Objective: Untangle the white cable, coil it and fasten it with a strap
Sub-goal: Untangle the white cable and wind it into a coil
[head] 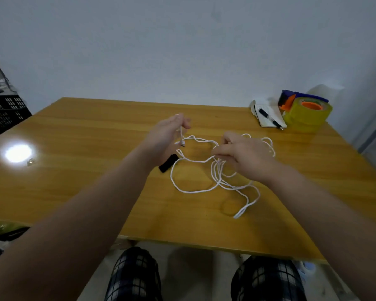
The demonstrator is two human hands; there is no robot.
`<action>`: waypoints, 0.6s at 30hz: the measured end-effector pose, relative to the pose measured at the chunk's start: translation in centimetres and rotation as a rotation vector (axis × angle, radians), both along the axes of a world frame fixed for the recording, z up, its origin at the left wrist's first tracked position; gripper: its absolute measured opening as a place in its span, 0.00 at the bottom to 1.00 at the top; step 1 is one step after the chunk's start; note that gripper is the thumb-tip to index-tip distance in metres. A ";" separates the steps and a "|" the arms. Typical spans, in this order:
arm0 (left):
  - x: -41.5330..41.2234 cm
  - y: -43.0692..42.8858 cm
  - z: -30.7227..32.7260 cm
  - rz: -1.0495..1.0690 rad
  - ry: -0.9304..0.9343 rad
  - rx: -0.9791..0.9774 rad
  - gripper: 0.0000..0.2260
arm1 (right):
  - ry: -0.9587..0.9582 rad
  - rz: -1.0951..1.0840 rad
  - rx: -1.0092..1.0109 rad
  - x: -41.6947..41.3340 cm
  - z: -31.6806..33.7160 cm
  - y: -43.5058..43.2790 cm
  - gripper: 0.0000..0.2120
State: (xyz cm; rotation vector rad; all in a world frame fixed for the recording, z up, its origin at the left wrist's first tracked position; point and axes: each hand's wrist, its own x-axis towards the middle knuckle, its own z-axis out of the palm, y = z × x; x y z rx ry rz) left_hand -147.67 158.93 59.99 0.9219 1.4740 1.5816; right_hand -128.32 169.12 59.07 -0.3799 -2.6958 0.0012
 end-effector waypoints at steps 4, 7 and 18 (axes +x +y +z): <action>2.2 0.4 0.8 -0.174 -0.149 0.039 0.16 | 0.092 0.144 0.032 -1.1 1.6 -0.7 0.15; 3.0 0.2 1.2 -0.164 0.102 -0.008 0.16 | 0.103 0.119 -0.097 -1.5 2.1 -0.5 0.13; 4.1 0.6 2.0 -0.374 -0.152 -0.112 0.24 | 0.167 0.082 -0.870 -1.1 2.9 0.2 0.08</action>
